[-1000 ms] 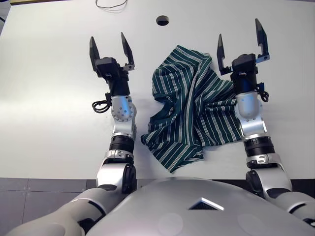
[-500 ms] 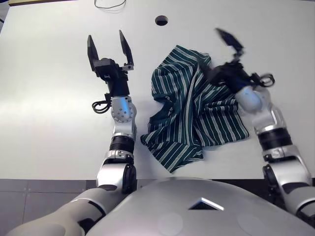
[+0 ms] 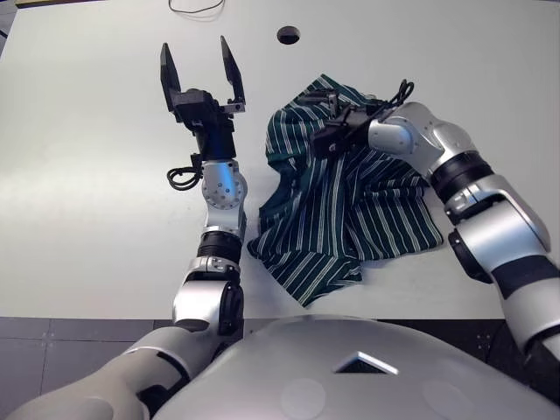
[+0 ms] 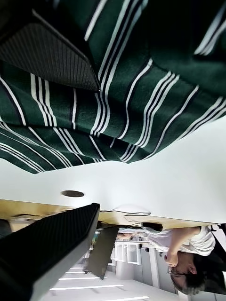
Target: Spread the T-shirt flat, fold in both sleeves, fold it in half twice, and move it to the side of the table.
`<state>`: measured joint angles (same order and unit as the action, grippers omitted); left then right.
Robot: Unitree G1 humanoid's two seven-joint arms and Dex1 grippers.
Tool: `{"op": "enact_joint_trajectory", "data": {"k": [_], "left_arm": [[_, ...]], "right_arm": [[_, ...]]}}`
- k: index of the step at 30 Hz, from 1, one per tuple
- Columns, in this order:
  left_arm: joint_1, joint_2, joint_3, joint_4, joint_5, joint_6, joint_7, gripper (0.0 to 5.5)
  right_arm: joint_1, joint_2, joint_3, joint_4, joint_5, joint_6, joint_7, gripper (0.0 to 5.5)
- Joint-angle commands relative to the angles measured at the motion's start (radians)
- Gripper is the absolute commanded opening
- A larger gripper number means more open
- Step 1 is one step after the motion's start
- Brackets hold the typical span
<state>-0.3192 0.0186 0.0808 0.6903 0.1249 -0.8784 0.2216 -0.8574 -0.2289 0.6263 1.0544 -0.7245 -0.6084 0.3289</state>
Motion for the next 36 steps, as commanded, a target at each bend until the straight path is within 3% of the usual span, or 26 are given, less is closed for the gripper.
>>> {"op": "enact_joint_trajectory", "data": {"k": [1,11,16,18,20,22,25,27,31,36], "left_arm": [[-0.015,0.006,-0.007,-0.022,-0.003,-0.002,-0.015,4.25],[0.004,0.079,0.016,-0.098,0.002,0.024,-0.031,4.25],[0.003,0.119,0.008,-0.111,0.034,0.036,-0.030,4.25],[-0.003,0.153,-0.022,-0.116,0.110,0.050,-0.031,4.25],[-0.004,0.199,-0.050,-0.121,0.206,0.070,-0.017,4.25],[-0.008,0.231,-0.056,-0.112,0.248,0.105,-0.007,4.25],[-0.035,0.271,-0.084,-0.084,0.324,0.166,0.009,4.25],[-0.058,0.291,-0.111,-0.055,0.369,0.191,0.007,4.25],[-0.079,0.306,-0.132,-0.032,0.395,0.209,-0.001,4.25],[-0.104,0.311,-0.169,-0.001,0.407,0.211,0.020,4.25]], "right_arm": [[-0.042,0.064,-0.083,0.238,0.057,0.238,-0.109,4.34],[-0.094,-0.133,-0.422,0.336,0.297,0.618,-0.353,4.34],[-0.118,-0.119,-0.557,0.317,0.397,0.539,-0.404,4.34],[-0.143,-0.102,-0.621,0.281,0.464,0.396,-0.417,4.34],[-0.111,-0.110,-0.606,0.190,0.466,0.196,-0.399,4.34],[0.048,-0.163,-0.518,-0.052,0.417,0.025,-0.296,4.34],[0.442,-0.334,-0.410,-0.615,0.380,-0.026,-0.064,4.34],[0.677,-0.470,-0.376,-0.868,0.334,-0.034,0.056,4.34],[0.862,-0.606,-0.382,-1.079,0.278,-0.034,0.179,4.34],[0.831,-0.585,-0.331,-1.109,0.161,0.023,0.233,4.34]]}}
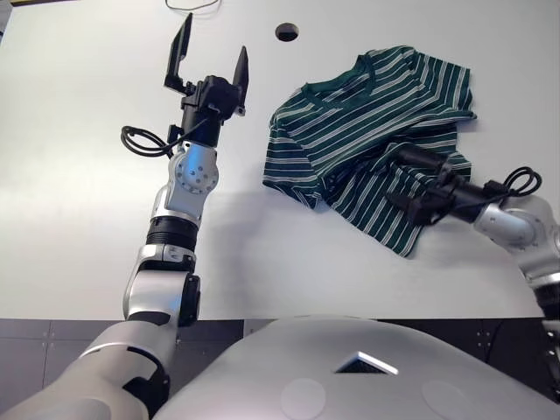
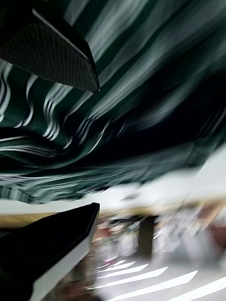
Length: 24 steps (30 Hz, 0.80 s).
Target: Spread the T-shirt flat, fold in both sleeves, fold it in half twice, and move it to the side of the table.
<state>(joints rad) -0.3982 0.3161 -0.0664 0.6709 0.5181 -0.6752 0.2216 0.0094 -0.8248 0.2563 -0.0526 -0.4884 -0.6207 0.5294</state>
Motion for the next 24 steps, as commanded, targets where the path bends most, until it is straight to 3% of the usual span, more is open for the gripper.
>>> {"op": "enact_joint_trajectory", "data": {"k": [1,5,12,16,19,24], "left_arm": [[-0.023,0.015,-0.027,0.017,0.012,0.007,0.023,4.25],[-0.022,0.017,-0.041,0.009,0.003,0.009,0.030,4.25],[-0.039,0.025,-0.066,-0.010,0.014,0.017,0.033,4.25],[-0.091,0.052,-0.099,0.014,0.055,0.029,0.024,4.25],[-0.114,0.071,-0.132,0.025,0.087,0.032,0.022,4.25],[-0.122,0.098,-0.165,0.079,0.101,0.027,0.027,4.25]], "right_arm": [[-0.045,0.016,0.053,0.010,-0.103,0.038,0.032,4.34],[-0.027,-0.014,0.095,-0.012,-0.189,0.038,0.067,4.34],[0.030,-0.035,0.293,-0.085,-0.221,-0.056,0.191,4.34],[-0.099,0.108,0.404,-0.093,-0.187,-0.089,0.215,4.34],[-0.234,0.259,0.431,-0.002,-0.224,-0.064,0.155,4.34],[-0.296,0.376,0.458,0.061,-0.197,-0.058,0.121,4.34]]}}
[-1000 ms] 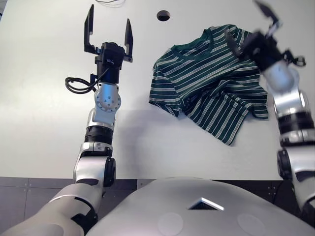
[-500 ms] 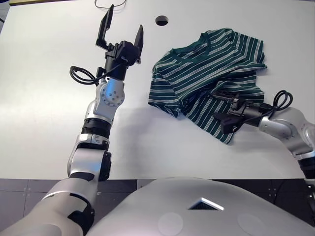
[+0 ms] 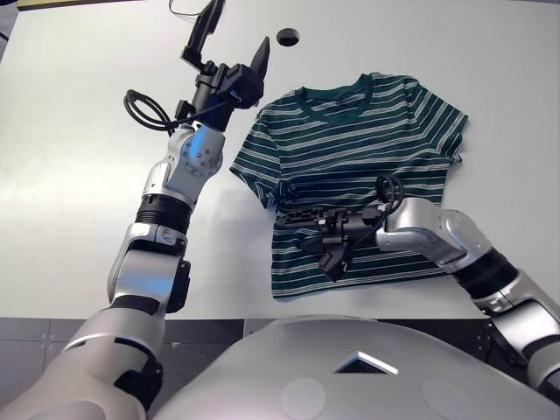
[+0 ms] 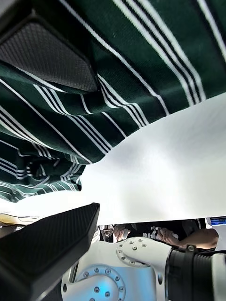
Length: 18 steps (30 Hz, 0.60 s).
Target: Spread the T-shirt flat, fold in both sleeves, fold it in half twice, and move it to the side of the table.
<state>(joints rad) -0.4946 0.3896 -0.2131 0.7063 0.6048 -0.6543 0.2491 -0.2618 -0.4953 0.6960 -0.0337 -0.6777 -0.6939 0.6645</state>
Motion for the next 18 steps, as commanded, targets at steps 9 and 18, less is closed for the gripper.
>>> {"op": "enact_joint_trajectory", "data": {"k": [9,18], "left_arm": [[-0.185,0.067,-0.230,0.308,0.185,0.040,-0.116,4.25],[-0.270,0.125,-0.359,0.343,0.225,-0.106,-0.276,4.25]], "right_arm": [[0.006,-0.102,-0.186,-0.284,0.554,0.104,0.087,4.34],[-0.006,-0.082,-0.368,-0.249,0.564,0.200,-0.008,4.34]]}}
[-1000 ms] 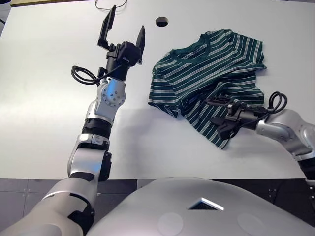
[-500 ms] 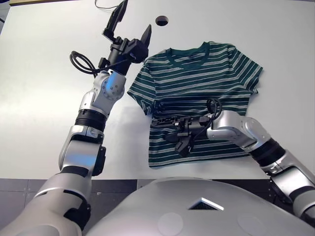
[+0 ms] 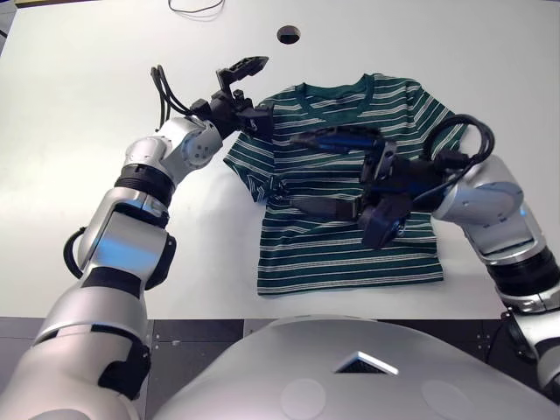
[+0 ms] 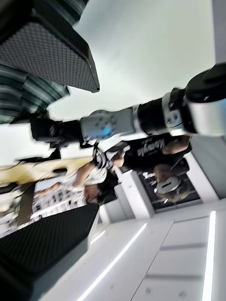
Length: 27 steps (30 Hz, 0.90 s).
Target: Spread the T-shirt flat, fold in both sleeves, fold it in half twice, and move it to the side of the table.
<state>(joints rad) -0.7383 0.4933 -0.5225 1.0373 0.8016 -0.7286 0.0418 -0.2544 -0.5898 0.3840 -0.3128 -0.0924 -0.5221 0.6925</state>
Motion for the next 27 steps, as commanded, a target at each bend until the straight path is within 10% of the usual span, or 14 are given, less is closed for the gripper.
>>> {"op": "enact_joint_trajectory", "data": {"k": [1,14,27], "left_arm": [[-0.031,0.029,-0.070,0.020,0.044,-0.036,-0.088,4.25],[-0.205,-0.018,-0.197,0.259,0.145,0.129,0.030,4.25],[-0.174,0.087,-0.032,0.129,0.021,0.115,0.501,4.25]], "right_arm": [[-0.009,0.013,-0.068,0.038,-0.030,0.030,-0.046,4.34],[0.022,0.007,-0.179,0.190,-0.167,0.044,-0.177,4.34],[0.056,0.079,-0.211,0.218,-0.178,0.072,-0.286,4.34]]}}
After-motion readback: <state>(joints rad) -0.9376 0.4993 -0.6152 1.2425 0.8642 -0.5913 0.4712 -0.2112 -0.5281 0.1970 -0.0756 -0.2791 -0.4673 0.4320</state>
